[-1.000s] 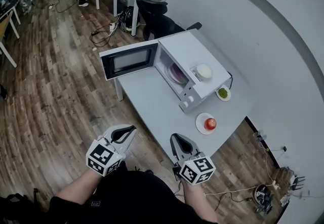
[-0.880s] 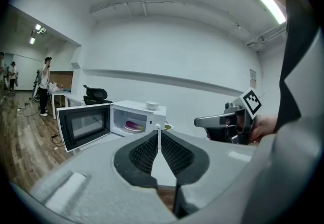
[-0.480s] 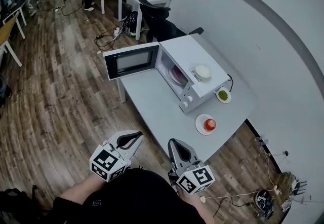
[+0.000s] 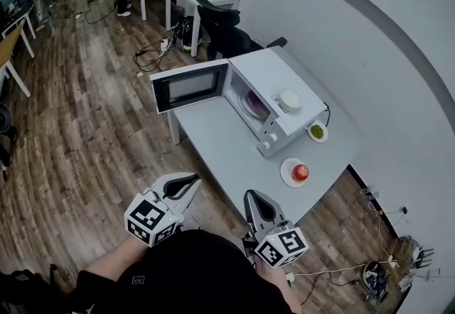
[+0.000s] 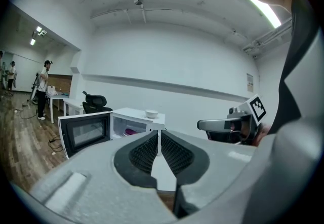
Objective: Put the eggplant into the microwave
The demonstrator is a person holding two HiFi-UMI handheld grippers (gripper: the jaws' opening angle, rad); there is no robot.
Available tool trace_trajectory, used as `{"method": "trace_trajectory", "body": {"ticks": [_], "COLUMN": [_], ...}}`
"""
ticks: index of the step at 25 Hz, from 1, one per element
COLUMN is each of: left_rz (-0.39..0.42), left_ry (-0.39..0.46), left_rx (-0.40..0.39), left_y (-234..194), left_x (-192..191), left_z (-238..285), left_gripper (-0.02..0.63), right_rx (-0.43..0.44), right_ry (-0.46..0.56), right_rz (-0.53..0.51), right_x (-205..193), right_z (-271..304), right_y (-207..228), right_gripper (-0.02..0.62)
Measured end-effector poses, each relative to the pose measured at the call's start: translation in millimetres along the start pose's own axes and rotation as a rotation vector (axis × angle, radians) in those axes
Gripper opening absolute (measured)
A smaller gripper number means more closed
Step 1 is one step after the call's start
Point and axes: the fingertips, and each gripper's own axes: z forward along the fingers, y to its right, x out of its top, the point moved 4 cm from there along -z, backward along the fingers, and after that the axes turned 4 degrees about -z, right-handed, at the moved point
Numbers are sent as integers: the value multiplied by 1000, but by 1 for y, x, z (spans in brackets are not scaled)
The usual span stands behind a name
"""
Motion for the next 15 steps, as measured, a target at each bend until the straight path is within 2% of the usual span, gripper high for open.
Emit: {"method": "trace_trajectory", "body": {"ticks": [15], "left_rz": [9], "left_ry": [3], "left_rx": [9], "left_y": [-9], "left_x": [5], "left_z": [3], "left_gripper": [26], "right_rx": [12], "right_ry": [-9], "right_rz": [2], "right_x": [-3], "right_z": [11], "right_y": [4], "right_gripper": [14]}}
